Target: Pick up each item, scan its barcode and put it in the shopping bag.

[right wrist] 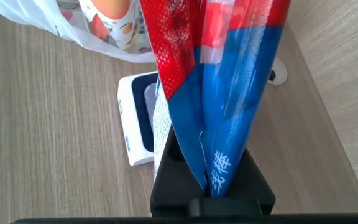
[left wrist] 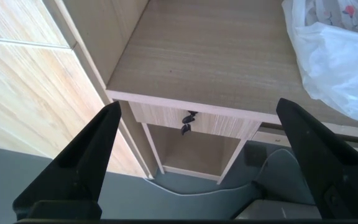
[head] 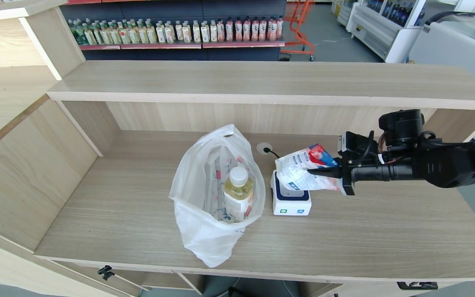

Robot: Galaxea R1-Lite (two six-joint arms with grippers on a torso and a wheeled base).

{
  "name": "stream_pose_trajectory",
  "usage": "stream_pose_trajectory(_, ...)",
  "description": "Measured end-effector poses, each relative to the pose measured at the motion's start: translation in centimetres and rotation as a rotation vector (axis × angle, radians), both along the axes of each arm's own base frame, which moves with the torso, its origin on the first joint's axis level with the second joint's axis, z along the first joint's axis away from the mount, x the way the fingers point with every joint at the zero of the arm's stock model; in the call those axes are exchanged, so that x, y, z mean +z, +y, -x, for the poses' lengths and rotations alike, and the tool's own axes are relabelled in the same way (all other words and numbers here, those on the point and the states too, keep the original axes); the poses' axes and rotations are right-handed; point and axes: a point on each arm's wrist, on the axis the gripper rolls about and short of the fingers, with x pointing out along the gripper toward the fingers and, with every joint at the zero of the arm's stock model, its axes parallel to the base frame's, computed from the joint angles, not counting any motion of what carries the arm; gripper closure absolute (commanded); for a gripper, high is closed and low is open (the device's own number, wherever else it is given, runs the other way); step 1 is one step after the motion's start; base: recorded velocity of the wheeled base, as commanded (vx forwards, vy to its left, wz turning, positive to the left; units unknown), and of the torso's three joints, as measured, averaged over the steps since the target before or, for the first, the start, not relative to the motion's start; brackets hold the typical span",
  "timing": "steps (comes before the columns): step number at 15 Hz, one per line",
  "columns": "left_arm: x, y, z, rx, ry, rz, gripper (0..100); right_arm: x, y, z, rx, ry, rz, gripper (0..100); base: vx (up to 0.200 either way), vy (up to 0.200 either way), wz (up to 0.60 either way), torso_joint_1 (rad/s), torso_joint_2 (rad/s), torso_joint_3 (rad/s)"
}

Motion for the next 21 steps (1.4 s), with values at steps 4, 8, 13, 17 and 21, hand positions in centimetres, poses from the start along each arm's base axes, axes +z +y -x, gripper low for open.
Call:
stream_pose_trajectory(4,0.0,0.0,0.0,0.0,0.0,0.0,0,-1.1,1.6,-2.3,0.065,-0.04,-0.031,100,0.0,0.0,0.0,0.0,0.0,0.0)
stream_pose_trajectory(8,0.0,0.0,0.0,0.0,0.0,0.0,0,-2.0,1.8,-3.4,0.066,-0.032,-0.04,100,0.0,0.0,0.0,0.0,0.0,0.0)
stream_pose_trajectory(13,0.0,0.0,0.0,0.0,0.0,0.0,0,-0.7,2.2,-3.1,0.057,-0.02,-0.072,100,0.0,0.0,0.0,0.0,0.0,0.0)
stream_pose_trajectory(17,0.0,0.0,0.0,0.0,0.0,0.0,0,2.6,1.6,-1.0,-0.051,0.185,-0.233,100,0.0,0.0,0.0,0.0,0.0,0.0)
stream_pose_trajectory(21,0.0,0.0,0.0,0.0,0.0,0.0,0,5.7,1.6,3.5,-0.358,0.558,-0.5,100,0.0,0.0,0.0,0.0,0.0,0.0)
